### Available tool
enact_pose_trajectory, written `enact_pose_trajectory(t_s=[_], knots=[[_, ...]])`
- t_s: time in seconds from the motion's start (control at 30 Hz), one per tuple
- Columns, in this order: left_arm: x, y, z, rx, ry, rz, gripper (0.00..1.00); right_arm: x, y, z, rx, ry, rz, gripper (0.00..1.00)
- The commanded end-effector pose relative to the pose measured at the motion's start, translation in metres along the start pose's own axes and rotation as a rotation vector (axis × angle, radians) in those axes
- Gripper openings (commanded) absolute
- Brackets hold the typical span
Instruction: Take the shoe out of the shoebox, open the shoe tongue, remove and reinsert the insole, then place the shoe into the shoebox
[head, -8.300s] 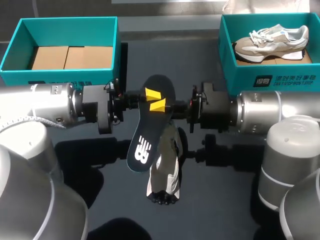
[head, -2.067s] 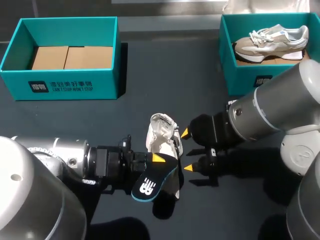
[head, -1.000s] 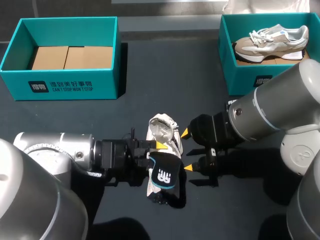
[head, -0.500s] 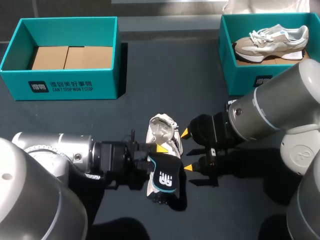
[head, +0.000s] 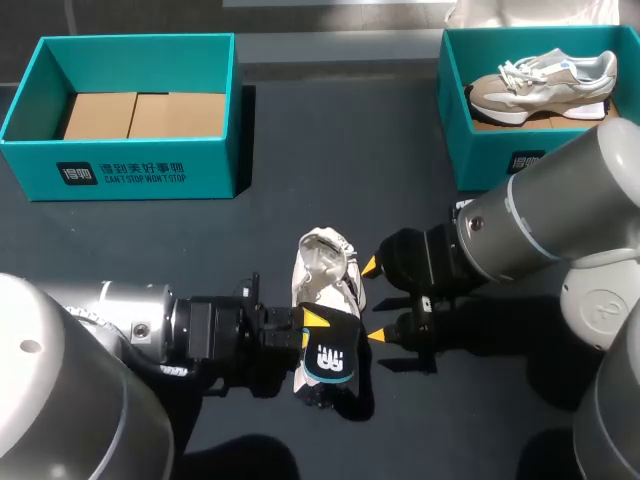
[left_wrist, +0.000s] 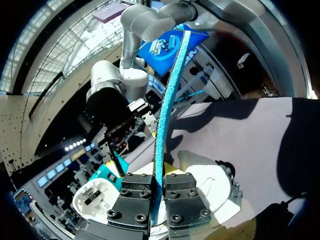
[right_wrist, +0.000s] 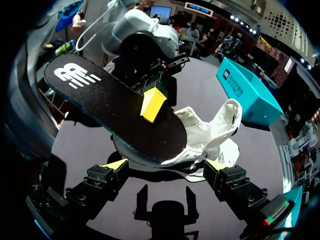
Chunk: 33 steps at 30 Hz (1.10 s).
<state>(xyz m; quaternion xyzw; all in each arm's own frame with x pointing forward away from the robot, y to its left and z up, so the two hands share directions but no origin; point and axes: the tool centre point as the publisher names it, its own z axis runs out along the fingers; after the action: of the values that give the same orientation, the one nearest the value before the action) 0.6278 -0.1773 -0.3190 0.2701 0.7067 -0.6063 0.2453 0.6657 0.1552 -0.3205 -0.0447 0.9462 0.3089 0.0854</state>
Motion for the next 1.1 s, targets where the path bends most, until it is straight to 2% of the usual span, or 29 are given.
enact_pose_trajectory(t_s=[0.03,0.53,0.67,0.77,0.8,0.83,0.87,0.9,1.1], knots=[[0.007,-0.002,0.0,-0.007,0.002,-0.006,0.0,0.001,0.0,0.001,-0.001,-0.003,0.001,1.0],[0.003,0.053,0.014,-0.014,0.011,0.027,0.0,0.001,0.0,0.001,-0.001,-0.003,0.001,1.0],[-0.002,0.063,0.016,-0.014,0.002,0.032,0.0,0.001,0.0,0.001,-0.001,-0.003,0.001,1.0],[-0.002,0.062,0.016,-0.022,0.001,0.028,0.0,0.001,0.0,0.001,-0.001,-0.003,0.001,1.0],[-0.003,0.057,0.014,-0.016,-0.006,0.029,0.11,0.001,0.0,0.001,-0.001,-0.003,0.001,1.0],[-0.003,0.054,0.012,-0.012,-0.01,0.029,0.33,0.001,0.0,0.001,-0.001,-0.003,0.001,1.0],[-0.004,0.05,0.011,-0.007,-0.017,0.03,0.44,0.001,0.0,0.001,-0.001,-0.003,0.001,1.0],[-0.004,0.047,0.009,0.0,-0.021,0.03,0.47,0.001,0.0,0.001,-0.001,-0.003,0.001,1.0],[-0.008,0.026,-0.003,0.015,-0.042,0.068,0.47,0.001,0.0,0.001,-0.001,-0.003,0.001,1.0]])
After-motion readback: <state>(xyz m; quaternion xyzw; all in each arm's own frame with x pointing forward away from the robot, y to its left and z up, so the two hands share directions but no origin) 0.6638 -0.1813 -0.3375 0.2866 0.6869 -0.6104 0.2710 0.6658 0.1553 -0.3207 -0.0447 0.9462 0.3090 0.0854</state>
